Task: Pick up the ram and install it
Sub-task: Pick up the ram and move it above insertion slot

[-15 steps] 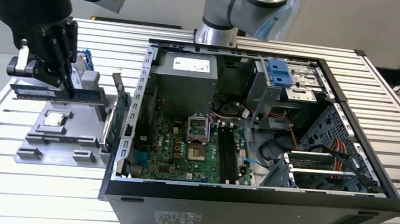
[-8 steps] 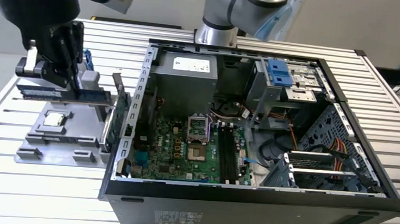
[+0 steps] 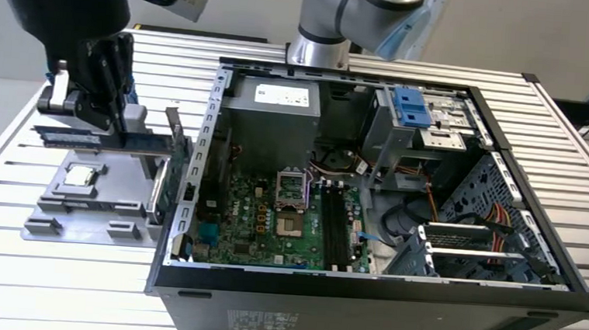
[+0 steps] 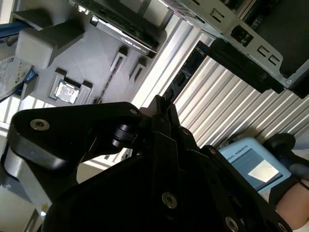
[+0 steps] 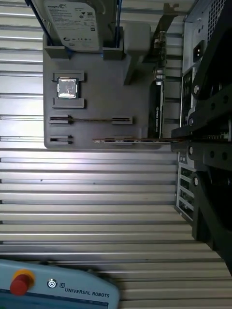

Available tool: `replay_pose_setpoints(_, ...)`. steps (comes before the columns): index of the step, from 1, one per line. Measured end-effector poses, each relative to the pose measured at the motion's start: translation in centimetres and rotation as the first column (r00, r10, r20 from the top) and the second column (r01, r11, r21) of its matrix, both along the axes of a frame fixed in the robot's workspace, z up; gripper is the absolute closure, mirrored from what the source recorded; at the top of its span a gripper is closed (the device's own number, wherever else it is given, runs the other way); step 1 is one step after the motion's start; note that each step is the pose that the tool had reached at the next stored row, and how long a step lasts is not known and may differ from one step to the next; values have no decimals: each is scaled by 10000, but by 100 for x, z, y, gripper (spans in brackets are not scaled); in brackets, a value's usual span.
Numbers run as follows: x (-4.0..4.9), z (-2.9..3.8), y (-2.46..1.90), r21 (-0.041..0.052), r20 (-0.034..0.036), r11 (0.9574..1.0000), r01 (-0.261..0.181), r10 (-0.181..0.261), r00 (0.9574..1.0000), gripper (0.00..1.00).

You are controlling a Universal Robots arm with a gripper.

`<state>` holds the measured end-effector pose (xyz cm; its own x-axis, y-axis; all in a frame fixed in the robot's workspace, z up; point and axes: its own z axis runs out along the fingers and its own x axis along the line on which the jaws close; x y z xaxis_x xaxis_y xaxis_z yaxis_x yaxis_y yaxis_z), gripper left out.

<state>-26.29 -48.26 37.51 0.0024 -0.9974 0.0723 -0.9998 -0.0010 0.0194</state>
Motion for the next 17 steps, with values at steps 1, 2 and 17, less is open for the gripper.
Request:
replay_pose_setpoints(1,11,0,0,1,1,10000,-1,1,10000,100)
replay_pose_setpoints(2,23,0,0,0,0,10000,-1,1,10000,100)
replay_pose_setpoints(17,196,0,0,0,0,10000,-14,14,10000,100)
